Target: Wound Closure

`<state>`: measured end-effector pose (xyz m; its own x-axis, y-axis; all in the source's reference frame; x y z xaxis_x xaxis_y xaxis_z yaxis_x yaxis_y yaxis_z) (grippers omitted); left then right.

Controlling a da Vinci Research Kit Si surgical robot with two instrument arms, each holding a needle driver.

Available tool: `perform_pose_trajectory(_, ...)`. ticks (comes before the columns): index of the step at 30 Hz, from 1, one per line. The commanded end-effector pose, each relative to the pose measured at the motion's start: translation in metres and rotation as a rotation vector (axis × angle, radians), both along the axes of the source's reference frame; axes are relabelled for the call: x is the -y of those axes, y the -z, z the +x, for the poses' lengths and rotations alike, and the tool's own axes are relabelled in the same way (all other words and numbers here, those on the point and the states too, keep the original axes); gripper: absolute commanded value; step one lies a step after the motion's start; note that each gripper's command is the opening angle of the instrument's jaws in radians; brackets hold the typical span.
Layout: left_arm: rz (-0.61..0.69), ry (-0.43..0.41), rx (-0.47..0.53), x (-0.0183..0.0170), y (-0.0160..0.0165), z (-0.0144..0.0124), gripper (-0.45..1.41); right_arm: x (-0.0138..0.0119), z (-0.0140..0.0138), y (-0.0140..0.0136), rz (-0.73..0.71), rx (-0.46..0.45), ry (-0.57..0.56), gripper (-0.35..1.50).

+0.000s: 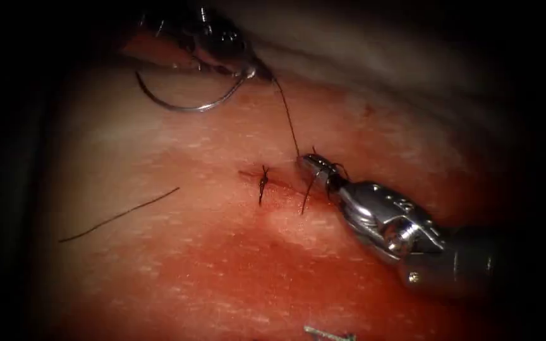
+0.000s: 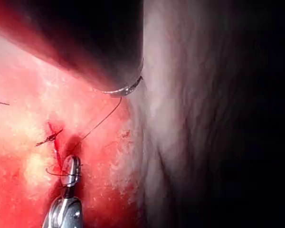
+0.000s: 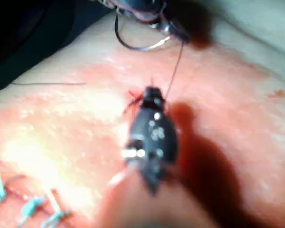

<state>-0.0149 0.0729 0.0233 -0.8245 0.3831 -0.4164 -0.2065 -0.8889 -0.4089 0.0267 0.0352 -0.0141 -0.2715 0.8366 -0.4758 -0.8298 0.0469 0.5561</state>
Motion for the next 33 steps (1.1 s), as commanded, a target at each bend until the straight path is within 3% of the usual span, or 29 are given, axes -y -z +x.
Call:
perform_pose_trajectory(1,0.001,0.003,0.0,-0.0006,-0.0011,-0.001,-0.35,0.0006,0.0012,0.0,-0.005,0.003,0.008,-0.35)
perform_pose_trajectory(15,0.003,0.036,-0.013,-0.0102,-0.0053,-0.0062,-0.35,0.004,0.0026,0.0018,-0.007,0.052,0.06,-0.35)
perform_pose_trajectory(24,-0.022,0.045,-0.029,-0.0136,-0.0085,-0.0063,-0.35,0.0056,0.0028,0.0019,-0.01,0.066,0.085,-0.35)
perform_pose_trajectory(33,-0.056,0.069,-0.027,-0.016,-0.0115,-0.0071,-0.35,0.0089,0.0036,0.0028,-0.016,0.038,0.108,-0.35)
